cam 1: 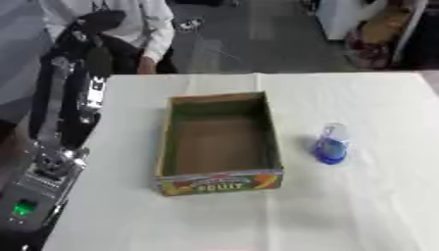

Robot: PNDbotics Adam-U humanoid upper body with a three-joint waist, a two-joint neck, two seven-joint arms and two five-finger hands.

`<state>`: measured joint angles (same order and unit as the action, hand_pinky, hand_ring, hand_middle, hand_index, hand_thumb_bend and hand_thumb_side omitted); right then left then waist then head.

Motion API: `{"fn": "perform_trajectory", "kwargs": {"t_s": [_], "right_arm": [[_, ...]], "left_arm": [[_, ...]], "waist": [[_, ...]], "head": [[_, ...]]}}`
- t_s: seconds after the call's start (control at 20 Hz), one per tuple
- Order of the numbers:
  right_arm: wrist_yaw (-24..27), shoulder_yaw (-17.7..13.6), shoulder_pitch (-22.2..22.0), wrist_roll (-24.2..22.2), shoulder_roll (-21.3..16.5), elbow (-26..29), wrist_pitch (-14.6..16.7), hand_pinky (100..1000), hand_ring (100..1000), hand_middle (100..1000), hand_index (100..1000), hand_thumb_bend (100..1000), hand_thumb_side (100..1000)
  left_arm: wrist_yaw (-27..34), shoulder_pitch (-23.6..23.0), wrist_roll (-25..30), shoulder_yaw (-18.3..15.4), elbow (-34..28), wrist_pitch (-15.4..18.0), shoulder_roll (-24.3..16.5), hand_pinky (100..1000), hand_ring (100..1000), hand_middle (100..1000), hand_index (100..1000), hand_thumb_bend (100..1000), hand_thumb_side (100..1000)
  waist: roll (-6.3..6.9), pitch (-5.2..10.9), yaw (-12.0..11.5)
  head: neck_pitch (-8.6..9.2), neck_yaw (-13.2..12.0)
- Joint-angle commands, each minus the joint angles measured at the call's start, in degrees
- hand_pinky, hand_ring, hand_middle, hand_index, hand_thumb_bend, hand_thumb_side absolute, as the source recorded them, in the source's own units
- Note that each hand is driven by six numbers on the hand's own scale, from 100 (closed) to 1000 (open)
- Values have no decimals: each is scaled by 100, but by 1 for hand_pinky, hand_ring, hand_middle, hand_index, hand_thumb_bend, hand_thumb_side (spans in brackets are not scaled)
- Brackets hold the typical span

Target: Pick up objects on the table and place them in the box.

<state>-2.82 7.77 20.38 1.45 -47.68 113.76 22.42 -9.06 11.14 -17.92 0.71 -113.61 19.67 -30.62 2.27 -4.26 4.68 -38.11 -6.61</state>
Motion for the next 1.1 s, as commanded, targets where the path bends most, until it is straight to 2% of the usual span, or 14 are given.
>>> {"fn": "perform_trajectory", "kwargs": {"t_s": [0.05,0.2,0.5,0.65,0.75,0.95,1.0,1.1], "right_arm": [[-369,147,195,181,-431,83,-251,676,872,837,863,100,1000],[-656,337,306,221,-548,83,-491,683,870,847,857,100,983],[-1122,579,535,88,-751,83,-1053,713,879,865,856,100,1000],[-1257,687,669,-51,-835,83,-1132,731,880,857,849,100,1000],[-1280,753,726,-157,-849,83,-1129,733,884,863,877,100,1000],[-1011,906,827,-679,-850,83,-1307,738,888,866,937,105,1000],[-809,967,834,-860,-834,71,-1370,697,894,872,1000,100,1000],[-43,1107,855,-1271,-788,-70,-1540,668,899,882,1000,100,1000]], "left_arm": [[0,66,37,-8,-98,75,-149,505,564,797,832,164,852],[18,69,62,8,-98,82,-146,503,562,797,832,154,857],[53,84,98,7,-98,28,-148,502,562,798,832,159,857],[67,99,112,8,-98,20,-150,502,562,798,832,160,857],[73,102,119,8,-98,14,-151,501,562,798,832,159,856],[80,122,141,17,-98,9,-150,501,562,799,832,158,858],[84,133,142,17,-98,10,-148,501,562,799,832,159,858],[95,153,148,20,-98,7,-144,501,562,799,832,159,859]], "waist": [[-3,45,-24],[-3,38,-55],[-20,44,-101],[-23,44,-123],[-22,40,-132],[-20,31,-157],[-20,26,-167],[-22,19,-188]], "head": [[-48,180],[-95,292],[-53,667],[-35,773],[-23,767],[-41,746],[-39,746],[-37,741]]}}
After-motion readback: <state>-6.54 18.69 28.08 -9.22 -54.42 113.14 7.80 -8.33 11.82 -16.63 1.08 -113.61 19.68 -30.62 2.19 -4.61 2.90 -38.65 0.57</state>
